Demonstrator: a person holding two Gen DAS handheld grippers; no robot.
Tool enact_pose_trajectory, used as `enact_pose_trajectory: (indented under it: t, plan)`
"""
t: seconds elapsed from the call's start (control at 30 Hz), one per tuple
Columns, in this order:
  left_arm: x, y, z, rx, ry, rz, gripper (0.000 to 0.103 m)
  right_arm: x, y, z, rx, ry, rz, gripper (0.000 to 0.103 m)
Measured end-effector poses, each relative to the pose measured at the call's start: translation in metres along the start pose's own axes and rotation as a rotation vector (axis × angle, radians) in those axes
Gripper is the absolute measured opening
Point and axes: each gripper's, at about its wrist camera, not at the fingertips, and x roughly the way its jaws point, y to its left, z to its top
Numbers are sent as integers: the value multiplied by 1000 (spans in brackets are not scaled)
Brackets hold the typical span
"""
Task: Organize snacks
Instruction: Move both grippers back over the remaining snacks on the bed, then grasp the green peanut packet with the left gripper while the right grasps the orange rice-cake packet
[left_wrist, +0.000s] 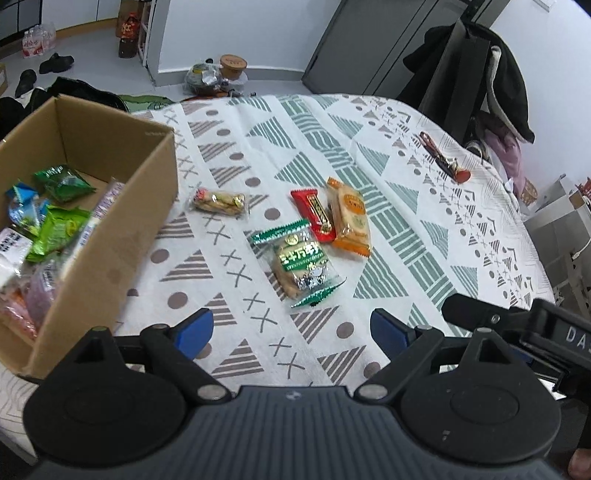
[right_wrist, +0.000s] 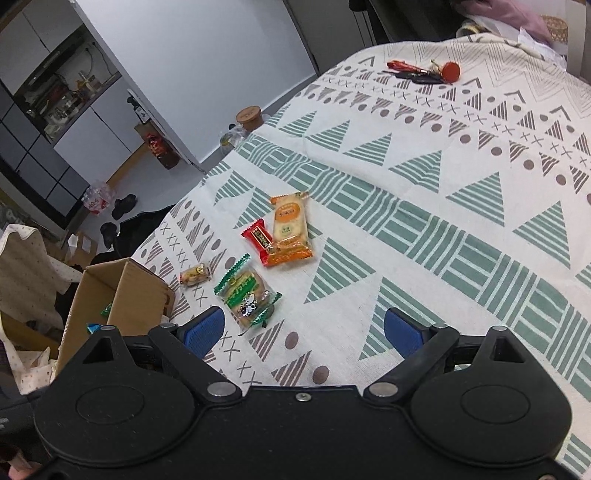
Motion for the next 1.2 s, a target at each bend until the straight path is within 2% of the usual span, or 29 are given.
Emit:
enact_pose_trajectory:
  t: [0.3, 0.6, 0.7, 0.93, 0.97, 1.0, 1.03, 1.07, 1.2]
  plan:
    - [30, 5, 1, -15, 19, 13, 90, 24, -4, 4, 4, 29, 27, 91]
    - [59, 3, 14, -47, -5, -3, 86, 48, -17, 14, 47, 32, 54, 81]
    - [71, -1, 20, -60, 0, -14, 86, 58, -22, 19, 56, 29, 65, 75]
    - [98, -11, 27, -71, 8, 24, 80, 83, -33, 28, 85, 19, 92, 70]
    - [100, -14, 28, -60, 1, 35, 78, 85, -34, 29, 89, 18, 95, 70]
    - [101, -16, 30, -50, -3, 50, 68, 88, -35, 30, 92, 21, 96, 70]
    - [102, -18, 31, -34, -4, 81, 52, 90, -34, 30, 96, 23, 95, 70]
    - [102, -19, 32, -29, -6, 101, 47, 93, -33, 30, 99, 23, 98, 70]
    - [99, -17, 35, -37, -24, 102, 47, 102, -25, 33, 75, 14, 110, 70]
